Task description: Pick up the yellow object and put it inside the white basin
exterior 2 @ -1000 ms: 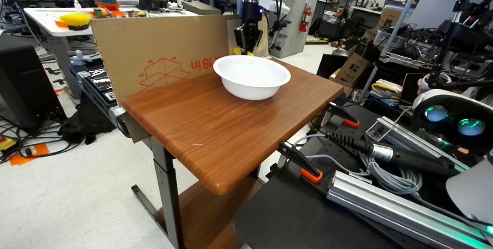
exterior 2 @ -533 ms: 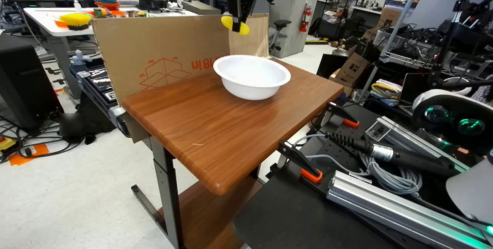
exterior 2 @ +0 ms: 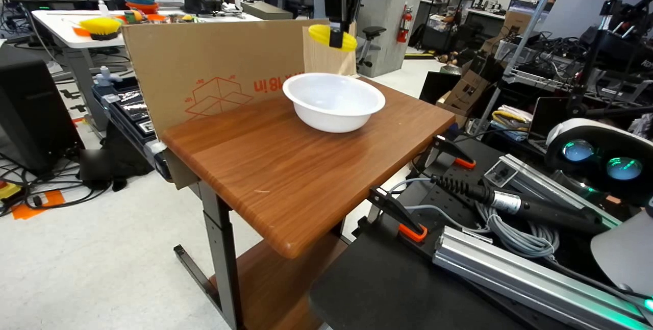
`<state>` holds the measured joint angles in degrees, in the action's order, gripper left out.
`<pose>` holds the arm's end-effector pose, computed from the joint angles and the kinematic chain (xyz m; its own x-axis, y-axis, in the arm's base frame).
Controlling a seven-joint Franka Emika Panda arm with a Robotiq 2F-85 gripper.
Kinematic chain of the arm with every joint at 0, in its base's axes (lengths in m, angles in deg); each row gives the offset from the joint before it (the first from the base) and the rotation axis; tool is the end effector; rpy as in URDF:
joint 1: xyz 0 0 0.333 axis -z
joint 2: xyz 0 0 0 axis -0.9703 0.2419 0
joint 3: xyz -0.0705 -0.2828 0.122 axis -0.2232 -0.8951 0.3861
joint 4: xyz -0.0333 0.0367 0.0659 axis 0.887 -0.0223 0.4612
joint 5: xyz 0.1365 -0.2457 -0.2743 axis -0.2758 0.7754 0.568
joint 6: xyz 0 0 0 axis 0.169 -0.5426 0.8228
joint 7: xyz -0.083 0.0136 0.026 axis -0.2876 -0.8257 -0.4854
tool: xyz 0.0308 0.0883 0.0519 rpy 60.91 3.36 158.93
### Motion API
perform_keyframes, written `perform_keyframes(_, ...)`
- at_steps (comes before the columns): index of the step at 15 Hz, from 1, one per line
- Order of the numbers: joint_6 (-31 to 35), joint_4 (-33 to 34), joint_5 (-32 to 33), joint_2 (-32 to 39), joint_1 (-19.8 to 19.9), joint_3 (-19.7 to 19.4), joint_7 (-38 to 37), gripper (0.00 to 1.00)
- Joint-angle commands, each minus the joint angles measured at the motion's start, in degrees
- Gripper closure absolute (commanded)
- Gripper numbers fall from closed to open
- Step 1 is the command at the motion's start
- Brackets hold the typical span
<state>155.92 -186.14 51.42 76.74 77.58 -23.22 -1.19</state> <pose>0.5517 0.0535 0.3312 0.9070 0.4129 -0.0823 0.3999 -0.9060 -0.1385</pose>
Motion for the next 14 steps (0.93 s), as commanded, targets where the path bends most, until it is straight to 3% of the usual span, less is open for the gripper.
perform_keyframes(1, 0.8, -3.2, -2.6, -0.6, -0.5, -1.0, -0.6, 0.92)
perform_keyframes(8, 2.7, -7.4, -0.4, 0.6, 0.0, -3.6, -2.8, 0.92)
perform_keyframes(14, 5.4, -2.7, -1.1, 7.0, 1.3, -5.6, -2.8, 0.92)
